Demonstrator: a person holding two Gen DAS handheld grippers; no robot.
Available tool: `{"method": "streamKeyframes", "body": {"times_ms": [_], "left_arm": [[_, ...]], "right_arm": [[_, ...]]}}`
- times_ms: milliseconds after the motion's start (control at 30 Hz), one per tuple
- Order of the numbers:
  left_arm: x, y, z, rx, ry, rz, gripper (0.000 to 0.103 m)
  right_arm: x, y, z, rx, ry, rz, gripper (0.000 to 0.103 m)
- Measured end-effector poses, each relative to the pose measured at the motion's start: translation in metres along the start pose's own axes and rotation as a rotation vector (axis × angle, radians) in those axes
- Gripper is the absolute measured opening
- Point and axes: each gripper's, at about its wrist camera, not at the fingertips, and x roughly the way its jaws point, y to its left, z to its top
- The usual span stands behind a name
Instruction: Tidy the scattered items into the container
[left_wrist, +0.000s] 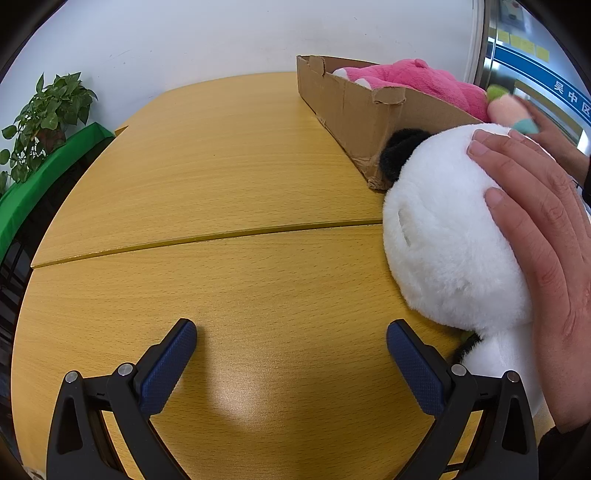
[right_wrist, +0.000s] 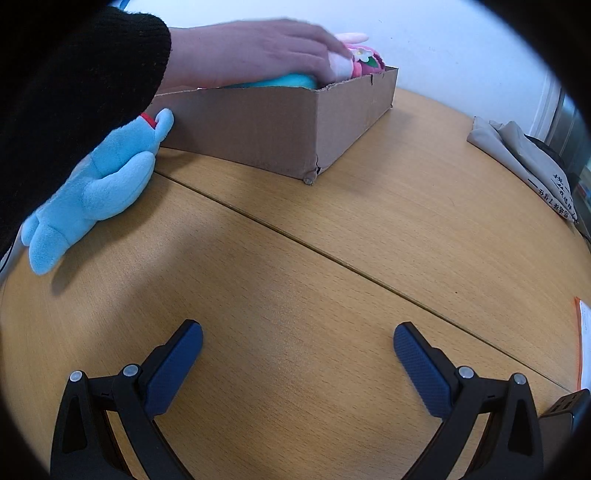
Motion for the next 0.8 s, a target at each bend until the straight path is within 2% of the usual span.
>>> {"method": "streamKeyframes", "body": {"times_ms": [800], "left_arm": [[0.0012, -0.0021, 0.0027, 0.0, 0.001, 0.001, 0.103]], "right_arm": [[-0.0013, -0.0007, 0.0038, 0.001, 0.0, 0.0, 0.103]]}}
